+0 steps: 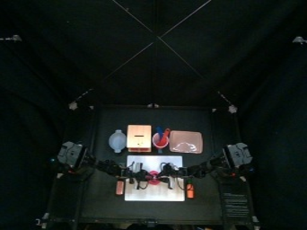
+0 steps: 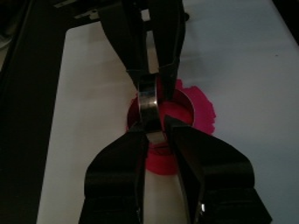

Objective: Get the cutter from the drawer then cut the dough then place the extra dough in the bowl
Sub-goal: Cut the dough

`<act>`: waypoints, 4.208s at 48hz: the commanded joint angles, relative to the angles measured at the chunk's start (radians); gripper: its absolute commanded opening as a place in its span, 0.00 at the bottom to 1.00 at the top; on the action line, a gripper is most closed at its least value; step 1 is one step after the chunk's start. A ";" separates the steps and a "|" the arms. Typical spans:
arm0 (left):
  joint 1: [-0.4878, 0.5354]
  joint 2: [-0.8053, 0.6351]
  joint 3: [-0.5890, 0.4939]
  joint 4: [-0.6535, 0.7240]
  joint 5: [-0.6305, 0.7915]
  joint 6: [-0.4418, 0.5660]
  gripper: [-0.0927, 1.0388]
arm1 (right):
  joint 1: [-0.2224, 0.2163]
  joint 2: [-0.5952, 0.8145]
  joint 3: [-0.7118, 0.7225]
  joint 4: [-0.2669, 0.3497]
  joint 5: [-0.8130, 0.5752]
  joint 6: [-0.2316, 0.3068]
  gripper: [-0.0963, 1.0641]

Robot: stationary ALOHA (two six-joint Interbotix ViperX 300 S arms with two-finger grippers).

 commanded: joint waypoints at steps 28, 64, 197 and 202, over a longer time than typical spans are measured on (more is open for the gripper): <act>-0.002 0.048 0.038 -0.029 0.077 0.005 0.39 | -0.037 0.037 0.011 0.008 0.020 0.003 0.60; -0.002 0.066 0.035 -0.031 0.153 0.006 0.38 | -0.037 0.075 -0.002 0.008 0.025 0.005 0.60; 0.006 -0.031 0.029 -0.023 0.186 0.011 0.63 | -0.018 0.000 -0.103 -0.034 0.166 0.012 0.79; 0.008 -0.031 0.025 -0.023 0.187 0.011 0.71 | -0.012 -0.003 -0.118 -0.035 0.173 0.011 0.90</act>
